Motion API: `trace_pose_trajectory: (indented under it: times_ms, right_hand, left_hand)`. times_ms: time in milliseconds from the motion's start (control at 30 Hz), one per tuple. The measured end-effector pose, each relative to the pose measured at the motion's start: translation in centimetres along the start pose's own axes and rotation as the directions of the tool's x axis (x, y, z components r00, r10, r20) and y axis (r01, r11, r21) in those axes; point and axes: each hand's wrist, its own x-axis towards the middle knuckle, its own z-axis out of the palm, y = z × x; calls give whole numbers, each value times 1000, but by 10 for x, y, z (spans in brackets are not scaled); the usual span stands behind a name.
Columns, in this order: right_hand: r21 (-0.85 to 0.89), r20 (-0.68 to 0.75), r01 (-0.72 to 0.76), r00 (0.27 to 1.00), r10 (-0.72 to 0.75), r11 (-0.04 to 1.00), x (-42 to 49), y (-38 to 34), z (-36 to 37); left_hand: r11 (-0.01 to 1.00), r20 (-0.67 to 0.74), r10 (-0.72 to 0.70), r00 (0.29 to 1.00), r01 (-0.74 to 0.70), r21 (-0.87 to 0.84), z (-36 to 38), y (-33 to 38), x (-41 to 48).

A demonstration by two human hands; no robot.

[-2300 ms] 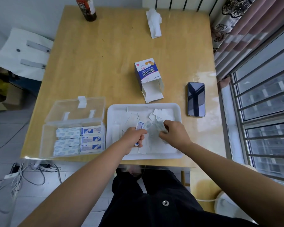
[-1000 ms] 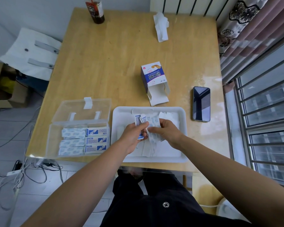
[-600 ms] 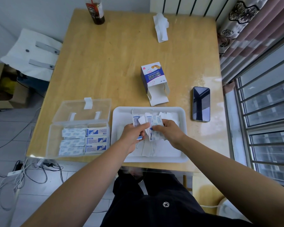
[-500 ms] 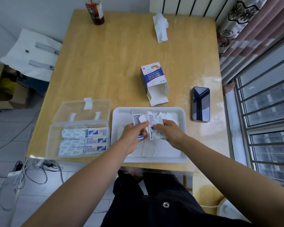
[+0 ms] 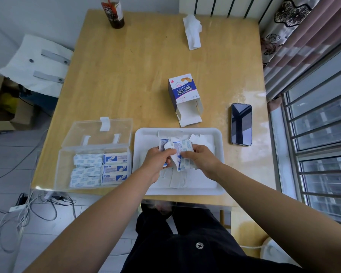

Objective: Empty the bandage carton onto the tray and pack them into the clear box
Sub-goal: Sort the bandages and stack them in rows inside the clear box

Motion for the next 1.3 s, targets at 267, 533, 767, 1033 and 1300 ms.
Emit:
trace_pose_trajectory:
  times_ms: [267,533,767,1033,1300]
  right_hand:
    - [-43,-60,-14,998,12,999,1,-2,5]
    - [-59,-128,-8,992,1,998,2,5,-1]
    - [23,-49,14,999,-13,1000,0,3,0]
    - [68,-65,43,997,-38,997,1,-3,-6]
    - [-13,-161,-18,987,16,1000,3,5,-13]
  left_hand:
    - [999,-71,-35,997,37,34,-1,-6,4]
    - [898,-307,304,902,-164,407,-1,-9,4]
    - [988,-60,66,996,-57,141,6,-2,0]
    - [1000,-3,-22,1000,22,-3,0,-1,6]
    - [940,47,-192,980,197,-278,-4,4,4]
